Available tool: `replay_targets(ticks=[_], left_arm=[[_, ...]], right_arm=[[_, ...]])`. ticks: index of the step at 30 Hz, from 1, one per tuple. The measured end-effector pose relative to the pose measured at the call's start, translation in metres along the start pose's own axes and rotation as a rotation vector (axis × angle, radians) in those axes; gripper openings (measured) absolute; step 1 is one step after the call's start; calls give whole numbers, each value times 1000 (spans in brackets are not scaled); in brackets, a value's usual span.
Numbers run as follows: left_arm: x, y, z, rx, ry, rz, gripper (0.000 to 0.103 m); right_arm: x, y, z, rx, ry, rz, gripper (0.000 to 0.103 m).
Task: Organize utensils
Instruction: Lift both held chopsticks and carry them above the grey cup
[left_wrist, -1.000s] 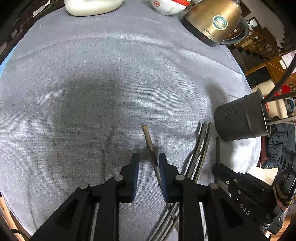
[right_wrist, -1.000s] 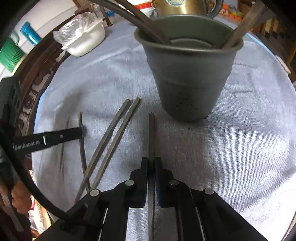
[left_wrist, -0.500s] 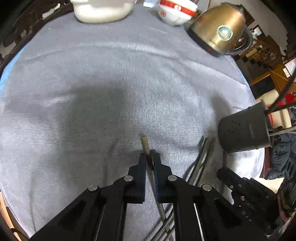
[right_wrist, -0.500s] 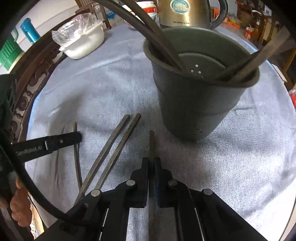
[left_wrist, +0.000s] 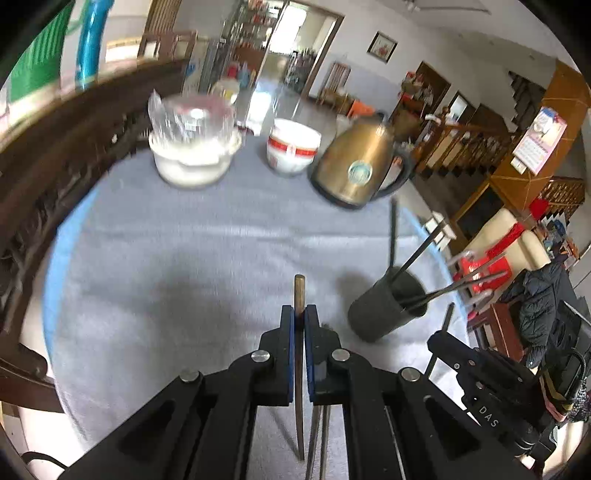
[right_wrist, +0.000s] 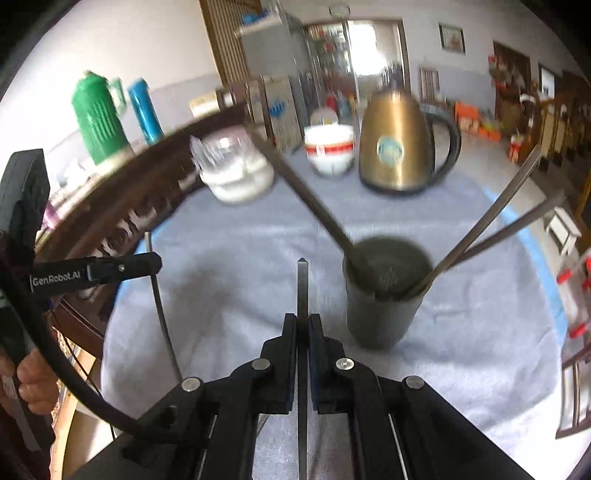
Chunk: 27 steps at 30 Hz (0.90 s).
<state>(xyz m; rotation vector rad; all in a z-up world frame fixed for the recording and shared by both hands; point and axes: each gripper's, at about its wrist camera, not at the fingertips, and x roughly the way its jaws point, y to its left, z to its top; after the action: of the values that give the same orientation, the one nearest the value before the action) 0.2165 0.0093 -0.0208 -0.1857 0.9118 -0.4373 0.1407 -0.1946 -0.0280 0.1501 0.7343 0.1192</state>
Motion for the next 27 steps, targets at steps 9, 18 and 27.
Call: replay_targets(ticks=[9,18,27], left_arm=[[-51,-32,17,52,-135,-6,5],[-74,-76,26,138,-227,-8,5],[-87,-119,48,198,-297,-60,5]], right_arm=[[-54,-13,19,39,-169,13,6],[-82,-15,31,50,-272,-6,6],[-107,-30,60,74,-335,-52,6]])
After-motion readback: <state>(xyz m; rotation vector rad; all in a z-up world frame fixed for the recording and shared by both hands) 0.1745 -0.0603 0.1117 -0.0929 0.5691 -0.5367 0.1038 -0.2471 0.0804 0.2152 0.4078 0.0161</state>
